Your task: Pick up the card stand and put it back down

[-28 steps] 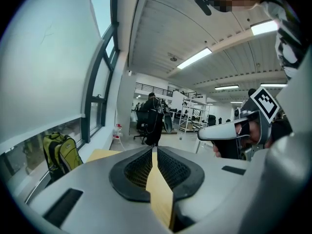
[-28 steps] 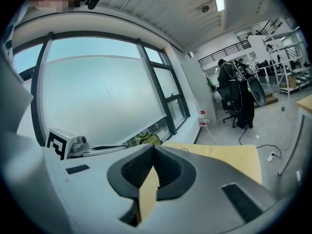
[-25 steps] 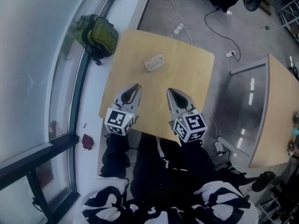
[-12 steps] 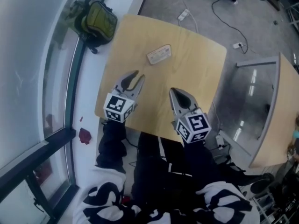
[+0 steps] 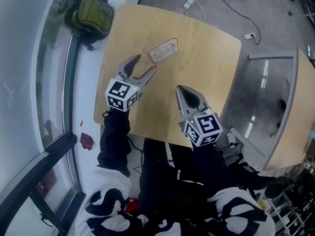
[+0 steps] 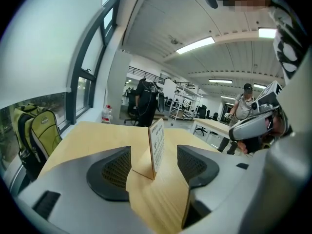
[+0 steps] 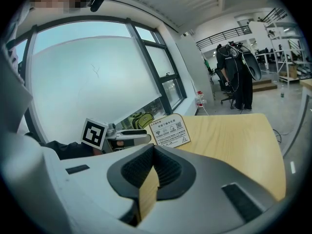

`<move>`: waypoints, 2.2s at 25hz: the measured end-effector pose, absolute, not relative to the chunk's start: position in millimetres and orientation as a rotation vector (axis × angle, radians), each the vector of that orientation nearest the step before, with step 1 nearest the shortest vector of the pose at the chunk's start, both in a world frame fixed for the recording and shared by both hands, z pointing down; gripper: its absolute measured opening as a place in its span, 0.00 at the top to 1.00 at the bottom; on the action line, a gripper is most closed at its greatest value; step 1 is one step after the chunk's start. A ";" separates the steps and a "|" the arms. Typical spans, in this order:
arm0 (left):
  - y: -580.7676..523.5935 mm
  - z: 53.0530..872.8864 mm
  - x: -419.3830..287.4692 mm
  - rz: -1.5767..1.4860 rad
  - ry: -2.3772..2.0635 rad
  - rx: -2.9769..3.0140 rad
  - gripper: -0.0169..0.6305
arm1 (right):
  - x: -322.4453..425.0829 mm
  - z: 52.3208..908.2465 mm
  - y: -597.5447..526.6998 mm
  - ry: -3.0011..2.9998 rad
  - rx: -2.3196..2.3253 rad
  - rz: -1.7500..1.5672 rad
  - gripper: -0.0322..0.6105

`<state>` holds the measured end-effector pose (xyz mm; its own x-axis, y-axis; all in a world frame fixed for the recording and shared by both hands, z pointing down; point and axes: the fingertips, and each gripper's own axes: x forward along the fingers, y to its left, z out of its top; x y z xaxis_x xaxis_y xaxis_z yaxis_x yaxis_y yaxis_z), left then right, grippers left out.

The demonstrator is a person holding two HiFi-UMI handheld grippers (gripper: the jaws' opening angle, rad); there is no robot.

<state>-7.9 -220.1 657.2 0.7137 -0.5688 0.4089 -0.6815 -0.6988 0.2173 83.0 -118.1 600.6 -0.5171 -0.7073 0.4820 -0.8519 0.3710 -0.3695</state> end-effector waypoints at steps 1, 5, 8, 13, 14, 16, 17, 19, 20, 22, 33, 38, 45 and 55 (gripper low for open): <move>-223.8 658.4 -5.9 0.441 -0.968 2.571 0.53 | 82.7 601.4 -119.3 -2.386 1.392 0.868 0.93; -238.9 662.2 1.7 0.430 -0.954 2.582 0.53 | 82.5 604.0 -125.9 -2.382 1.396 0.865 0.93; -245.1 663.6 8.2 0.426 -0.926 2.592 0.53 | 85.6 605.9 -128.9 -2.371 1.409 0.868 0.93; -252.2 664.5 22.6 0.449 -0.837 2.634 0.54 | 92.2 608.4 -131.8 -2.361 1.429 0.872 0.93; -254.0 664.8 24.4 0.450 -0.827 2.636 0.55 | 93.0 609.2 -132.1 -2.362 1.430 0.872 0.93; -256.7 666.7 26.8 0.452 -0.812 2.638 0.55 | 94.2 611.2 -132.3 -2.360 1.432 0.875 0.93; -257.0 668.2 28.0 0.455 -0.803 2.638 0.56 | 94.8 612.1 -132.0 -2.358 1.434 0.877 0.93; -256.3 671.3 30.7 0.460 -0.784 2.641 0.57 | 95.3 613.3 -130.8 -2.352 1.441 0.882 0.93; -255.7 672.4 32.1 0.459 -0.775 2.642 0.57 | 95.1 613.5 -130.2 -2.351 1.443 0.884 0.93; -255.0 673.4 35.3 0.458 -0.760 2.646 0.58 | 94.7 613.8 -129.0 -2.348 1.445 0.889 0.93; -261.3 677.3 47.1 0.516 -0.720 2.665 0.70 | 99.0 612.2 -127.6 -2.352 1.465 0.895 0.93; -262.7 676.6 52.1 0.505 -0.704 2.670 0.79 | 107.2 611.7 -128.2 -2.340 1.491 0.895 0.93; -262.2 676.0 57.2 0.482 -0.669 2.667 0.93 | 113.2 608.8 -129.8 -2.335 1.506 0.895 0.93; -250.8 647.1 63.8 0.410 -0.524 2.673 0.95 | 110.1 582.8 -130.7 -2.380 1.516 0.849 0.93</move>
